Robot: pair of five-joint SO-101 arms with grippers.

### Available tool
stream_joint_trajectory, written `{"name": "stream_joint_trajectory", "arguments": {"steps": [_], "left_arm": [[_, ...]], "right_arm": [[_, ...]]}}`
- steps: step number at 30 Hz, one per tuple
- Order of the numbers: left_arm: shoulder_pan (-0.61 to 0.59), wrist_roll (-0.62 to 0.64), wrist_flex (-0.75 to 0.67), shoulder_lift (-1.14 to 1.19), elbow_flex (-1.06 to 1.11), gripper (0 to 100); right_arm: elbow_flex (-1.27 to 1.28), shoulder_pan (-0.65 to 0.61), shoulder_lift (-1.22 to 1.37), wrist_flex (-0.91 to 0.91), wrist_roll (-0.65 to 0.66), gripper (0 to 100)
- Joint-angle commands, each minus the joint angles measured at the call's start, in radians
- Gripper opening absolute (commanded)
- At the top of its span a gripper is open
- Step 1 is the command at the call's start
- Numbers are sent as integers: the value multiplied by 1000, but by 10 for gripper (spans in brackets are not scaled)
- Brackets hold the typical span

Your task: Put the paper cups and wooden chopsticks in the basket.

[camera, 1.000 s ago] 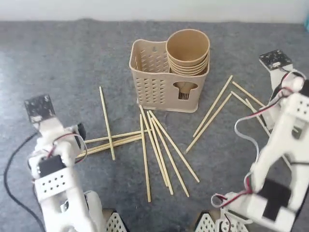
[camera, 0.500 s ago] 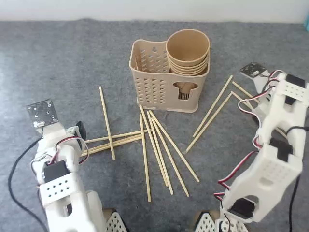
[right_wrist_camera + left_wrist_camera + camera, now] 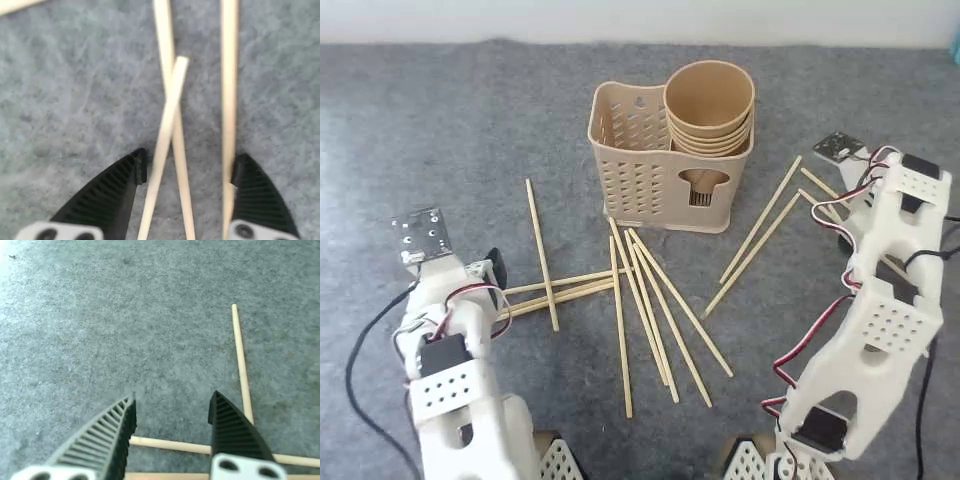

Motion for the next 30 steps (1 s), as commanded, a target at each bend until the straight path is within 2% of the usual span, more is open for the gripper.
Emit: {"name": "stream_joint_trajectory", "arguments": {"steps": [1,3,6,9,21,26,30], "left_arm": [[11,-6,-26,-21,-5,221],[11,-6,-26,-21,-5,221],[9,-6,-26,-21,-5,221],[8,-8,-26,-21,-5,221],[8,-8,-26,-21,-4,221],[8,-8,-26,-21,-4,221],[8,-8,-26,-21,-4,221]], "right_arm": [[-44,-18,2,-1,-69,86],[-77,-18,2,4,-106,0],[-130,1,2,27,-141,37],[-198,13,2,87,-144,9],[-571,101,1,489,-160,8],[-732,163,-50,510,-316,8],[-750,176,-173,512,-374,8]]}}
